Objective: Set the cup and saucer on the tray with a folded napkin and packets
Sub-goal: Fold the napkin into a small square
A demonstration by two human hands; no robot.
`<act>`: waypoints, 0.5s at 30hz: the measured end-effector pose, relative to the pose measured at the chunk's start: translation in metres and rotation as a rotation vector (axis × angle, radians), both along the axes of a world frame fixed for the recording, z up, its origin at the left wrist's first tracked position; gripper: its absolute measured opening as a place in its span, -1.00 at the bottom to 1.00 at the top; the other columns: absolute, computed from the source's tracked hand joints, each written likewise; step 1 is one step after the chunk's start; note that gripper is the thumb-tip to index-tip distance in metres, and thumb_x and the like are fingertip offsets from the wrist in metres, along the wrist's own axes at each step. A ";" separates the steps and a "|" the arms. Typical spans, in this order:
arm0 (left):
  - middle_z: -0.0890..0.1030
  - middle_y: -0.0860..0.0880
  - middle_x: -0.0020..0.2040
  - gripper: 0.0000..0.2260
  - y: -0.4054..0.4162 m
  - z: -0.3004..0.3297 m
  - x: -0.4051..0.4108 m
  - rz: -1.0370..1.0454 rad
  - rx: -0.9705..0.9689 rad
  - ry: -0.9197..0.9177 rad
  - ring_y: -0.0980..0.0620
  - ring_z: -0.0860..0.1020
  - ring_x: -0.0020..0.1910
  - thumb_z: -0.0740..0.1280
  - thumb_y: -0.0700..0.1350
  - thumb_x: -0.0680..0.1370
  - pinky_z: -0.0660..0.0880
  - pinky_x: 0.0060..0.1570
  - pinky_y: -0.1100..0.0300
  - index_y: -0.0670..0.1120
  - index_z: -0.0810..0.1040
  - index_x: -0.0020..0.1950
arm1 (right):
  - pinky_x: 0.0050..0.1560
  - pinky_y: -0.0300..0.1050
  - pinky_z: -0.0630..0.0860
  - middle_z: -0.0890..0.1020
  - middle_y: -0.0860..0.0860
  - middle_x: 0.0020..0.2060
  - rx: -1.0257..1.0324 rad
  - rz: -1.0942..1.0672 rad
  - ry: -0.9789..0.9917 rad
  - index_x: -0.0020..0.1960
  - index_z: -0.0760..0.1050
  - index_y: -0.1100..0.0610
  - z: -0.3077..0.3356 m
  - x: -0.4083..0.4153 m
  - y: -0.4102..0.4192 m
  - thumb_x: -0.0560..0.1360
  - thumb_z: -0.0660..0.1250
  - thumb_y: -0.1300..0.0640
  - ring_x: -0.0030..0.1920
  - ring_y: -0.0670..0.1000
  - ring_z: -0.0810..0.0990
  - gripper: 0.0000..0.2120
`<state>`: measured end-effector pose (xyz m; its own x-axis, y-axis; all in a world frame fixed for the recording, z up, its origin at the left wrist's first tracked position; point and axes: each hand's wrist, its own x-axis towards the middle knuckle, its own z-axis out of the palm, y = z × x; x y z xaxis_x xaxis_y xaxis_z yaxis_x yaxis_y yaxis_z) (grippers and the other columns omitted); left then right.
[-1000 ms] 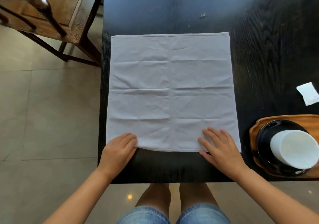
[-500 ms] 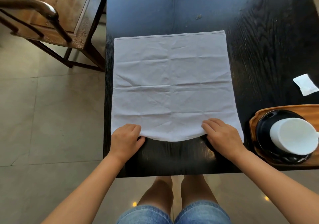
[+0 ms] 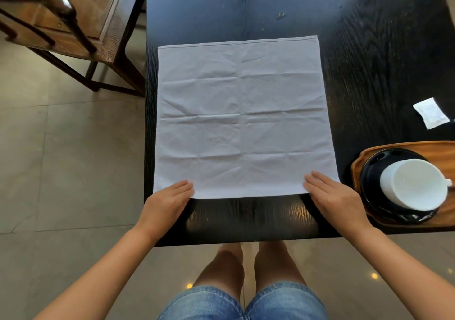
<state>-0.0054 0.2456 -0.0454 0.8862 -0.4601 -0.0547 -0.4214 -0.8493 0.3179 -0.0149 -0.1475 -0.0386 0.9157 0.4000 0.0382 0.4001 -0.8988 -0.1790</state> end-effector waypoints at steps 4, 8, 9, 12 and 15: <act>0.69 -0.07 0.01 -0.80 0.002 0.005 0.001 0.044 -0.049 0.076 -0.06 0.64 0.03 0.47 -0.29 0.39 0.61 -0.05 0.02 -0.16 0.68 -0.01 | -0.04 0.07 0.62 0.66 0.16 0.04 0.036 -0.078 0.057 0.04 0.62 0.26 0.002 -0.008 0.003 0.30 0.47 0.38 0.11 0.16 0.61 -0.69; 0.71 0.01 -0.07 -0.81 0.007 0.014 -0.006 0.052 -0.099 0.195 0.01 0.66 -0.02 0.53 -0.29 0.34 0.63 -0.12 0.09 -0.09 0.70 -0.10 | -0.21 0.11 0.64 0.69 0.15 -0.02 0.045 -0.109 0.222 -0.05 0.65 0.19 0.023 -0.009 0.002 0.26 0.51 0.35 0.00 0.16 0.66 -0.73; 0.71 0.03 -0.12 -0.88 0.011 0.015 -0.009 0.036 -0.095 0.218 0.04 0.66 -0.07 0.50 -0.24 0.37 0.64 -0.16 0.10 -0.07 0.69 -0.14 | -0.27 0.12 0.64 0.69 0.15 -0.05 0.025 -0.121 0.291 -0.07 0.65 0.16 0.031 -0.008 0.001 0.30 0.50 0.32 -0.06 0.18 0.67 -0.78; 0.68 0.08 -0.18 -0.93 0.018 0.021 -0.013 0.053 -0.063 0.380 0.12 0.62 -0.17 0.39 -0.09 0.47 0.61 -0.22 0.13 -0.02 0.67 -0.16 | -0.11 0.01 0.59 0.68 0.01 -0.02 -0.060 -0.143 0.593 0.05 0.62 0.04 0.053 -0.004 -0.004 0.50 0.31 0.13 -0.05 0.06 0.65 -0.83; 0.66 0.20 -0.15 -0.92 0.022 0.034 -0.011 0.103 -0.018 0.722 0.25 0.59 -0.14 0.40 -0.07 0.49 0.52 -0.07 0.32 0.01 0.69 -0.10 | 0.02 -0.19 0.53 0.66 -0.12 0.03 -0.083 -0.155 0.872 0.11 0.60 -0.01 0.067 0.002 -0.009 0.54 0.24 0.09 -0.01 -0.12 0.60 -0.79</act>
<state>-0.0164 0.2671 -0.0111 0.6709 -0.3825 -0.6353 -0.0196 -0.8656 0.5004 -0.0127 -0.1563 0.0283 0.6495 0.2398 -0.7216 0.0247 -0.9551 -0.2952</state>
